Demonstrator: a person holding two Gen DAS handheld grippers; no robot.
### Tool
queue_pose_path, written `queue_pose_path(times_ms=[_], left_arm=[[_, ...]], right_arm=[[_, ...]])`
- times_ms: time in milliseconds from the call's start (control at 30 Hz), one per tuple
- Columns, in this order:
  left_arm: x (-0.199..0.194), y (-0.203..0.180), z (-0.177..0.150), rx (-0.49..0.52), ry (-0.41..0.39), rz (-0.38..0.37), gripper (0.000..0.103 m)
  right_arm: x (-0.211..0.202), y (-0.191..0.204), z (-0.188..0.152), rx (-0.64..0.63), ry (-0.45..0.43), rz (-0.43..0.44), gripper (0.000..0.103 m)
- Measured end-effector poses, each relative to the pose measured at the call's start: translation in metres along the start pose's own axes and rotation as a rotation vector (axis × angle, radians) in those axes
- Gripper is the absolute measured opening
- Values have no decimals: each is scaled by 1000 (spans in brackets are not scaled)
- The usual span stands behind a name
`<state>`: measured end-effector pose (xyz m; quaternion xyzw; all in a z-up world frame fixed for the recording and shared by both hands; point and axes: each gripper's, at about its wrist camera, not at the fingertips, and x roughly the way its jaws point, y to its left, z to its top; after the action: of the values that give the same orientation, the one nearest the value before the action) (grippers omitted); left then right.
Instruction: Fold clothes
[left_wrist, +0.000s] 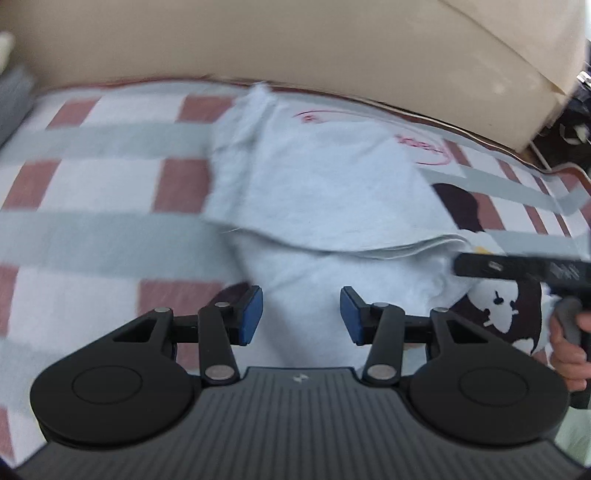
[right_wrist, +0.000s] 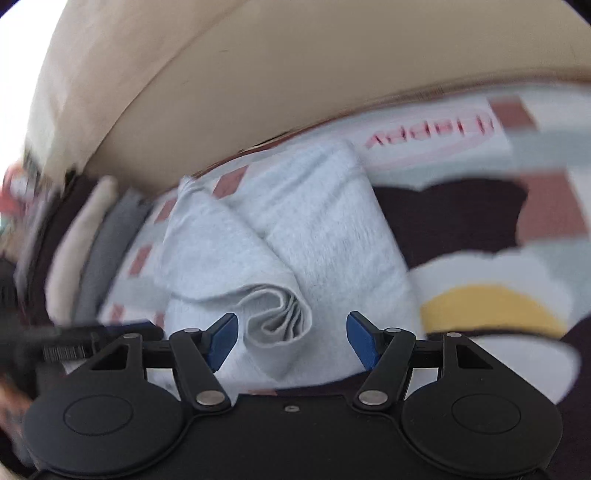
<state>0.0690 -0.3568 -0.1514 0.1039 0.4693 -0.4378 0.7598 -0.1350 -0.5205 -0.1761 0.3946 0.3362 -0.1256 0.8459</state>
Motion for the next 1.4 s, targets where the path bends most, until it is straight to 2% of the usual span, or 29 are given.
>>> queue_pose_path(times_ms=[33,67,167,300,367,467,633,667,767,800,900,1000,1067,1133,1200,1267,1333,1400], left_arm=[[3,-5,-1,22,-3,-5,46],[6,-10,-2,37,4,3,46],[16,-17,-6,69,66,102,46],[21,-3,-8,-23,150,91,42],[21,-3,-7,-10,156,90,42],[22,-7,-8,28,150,118,43],[23,-1,-9,-10,149,122,47],[23,1,-9,-17,150,121,47],[22,5,-10,-32,158,116,48],[21,5,-10,-31,160,118,48],[18,3,-9,-11,158,124,47],[10,9,-6,-44,135,82,47],[-1,16,-1,-72,85,32,47],[-16,28,8,-108,6,-41,48],[-28,42,16,-142,-65,-79,50],[-34,53,20,-149,-116,-70,50],[-34,62,21,-150,-154,-46,50],[-28,68,20,-173,-157,-42,47]], right_arm=[[9,-1,0,27,10,-8,54],[15,0,-1,38,12,-7,11],[10,8,2,41,10,-7,10],[-7,23,-1,-73,13,-77,8],[-1,29,-8,-151,28,-144,8],[9,34,-14,-200,31,-221,9],[8,48,-22,-354,4,-333,16],[7,48,-22,-375,-2,-358,15],[4,50,-27,-500,-36,-510,16],[3,48,-26,-500,-41,-554,14],[-4,38,-21,-476,-54,-682,15],[-19,43,-14,-441,-93,-612,16],[-21,61,-16,-538,-123,-540,25],[-19,82,-22,-659,-141,-463,29],[-15,101,-27,-755,-150,-367,34],[-9,118,-28,-795,-143,-247,54],[6,133,-22,-843,-118,-205,58],[26,144,-16,-910,-78,-192,58]])
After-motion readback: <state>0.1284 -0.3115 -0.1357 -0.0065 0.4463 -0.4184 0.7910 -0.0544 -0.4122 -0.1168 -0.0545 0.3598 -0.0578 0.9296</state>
